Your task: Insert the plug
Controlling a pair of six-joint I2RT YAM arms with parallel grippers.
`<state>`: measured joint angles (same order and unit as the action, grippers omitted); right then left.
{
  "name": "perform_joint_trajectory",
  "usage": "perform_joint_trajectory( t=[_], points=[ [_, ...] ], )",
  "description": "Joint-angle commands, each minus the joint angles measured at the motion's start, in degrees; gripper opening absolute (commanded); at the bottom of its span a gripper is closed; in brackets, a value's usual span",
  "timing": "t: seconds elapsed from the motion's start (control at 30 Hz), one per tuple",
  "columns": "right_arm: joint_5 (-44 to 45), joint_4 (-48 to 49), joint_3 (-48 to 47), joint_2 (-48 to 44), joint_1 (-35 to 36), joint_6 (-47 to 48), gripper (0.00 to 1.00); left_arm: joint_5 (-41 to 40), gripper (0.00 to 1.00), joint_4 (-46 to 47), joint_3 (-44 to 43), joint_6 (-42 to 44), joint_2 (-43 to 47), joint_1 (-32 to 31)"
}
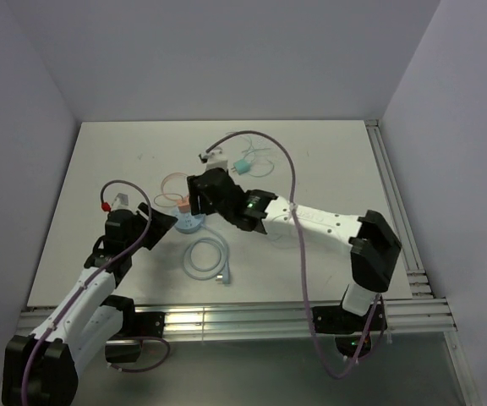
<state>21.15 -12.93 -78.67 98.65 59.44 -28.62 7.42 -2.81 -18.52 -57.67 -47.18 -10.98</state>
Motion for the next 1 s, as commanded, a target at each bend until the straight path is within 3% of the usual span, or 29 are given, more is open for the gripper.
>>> perform_joint_trajectory(
  t=[0.0, 0.13, 0.2, 0.37, 0.43, 0.53, 0.67, 0.97],
  points=[
    [-3.7, -1.9, -1.6, -4.1, -6.2, 0.1, 0.67, -0.6, 0.68, -1.9, -4.3, 2.3, 2.2, -0.3],
    [-5.1, -5.4, -5.3, -1.5, -15.2, -1.2, 0.82, 0.8, 0.68, -3.3, -6.6, 3.6, 2.0, -0.3],
    [-5.3, -10.2, -9.3, 3.6, -19.9, -1.6, 0.83, 1.6, 0.67, -4.0, -7.9, 4.4, 1.8, -0.3],
    [-1.8, -15.8, -22.5, 17.0, -24.7, -2.9, 0.91, 2.6, 0.67, -5.5, -10.3, 6.2, 1.9, -0.3],
    [-4.2, -17.5, -27.1, 20.5, -26.6, -4.5, 0.92, 2.9, 0.67, -6.0, -11.1, 6.7, 1.8, -0.3],
    [-7.0, -17.9, -31.6, 26.3, -29.7, -6.6, 0.90, 3.5, 0.67, -6.7, -11.7, 7.3, 1.9, -0.3],
    [-12.5, -18.5, -36.2, 32.5, -32.5, -8.6, 0.79, 4.5, 0.67, -6.9, -12.1, 7.7, 2.2, -0.3],
    [-14.6, -15.5, -38.5, 36.2, -34.7, -11.1, 0.71, 5.7, 0.67, -6.2, -12.2, 7.8, 1.7, -0.3]
  ],
)
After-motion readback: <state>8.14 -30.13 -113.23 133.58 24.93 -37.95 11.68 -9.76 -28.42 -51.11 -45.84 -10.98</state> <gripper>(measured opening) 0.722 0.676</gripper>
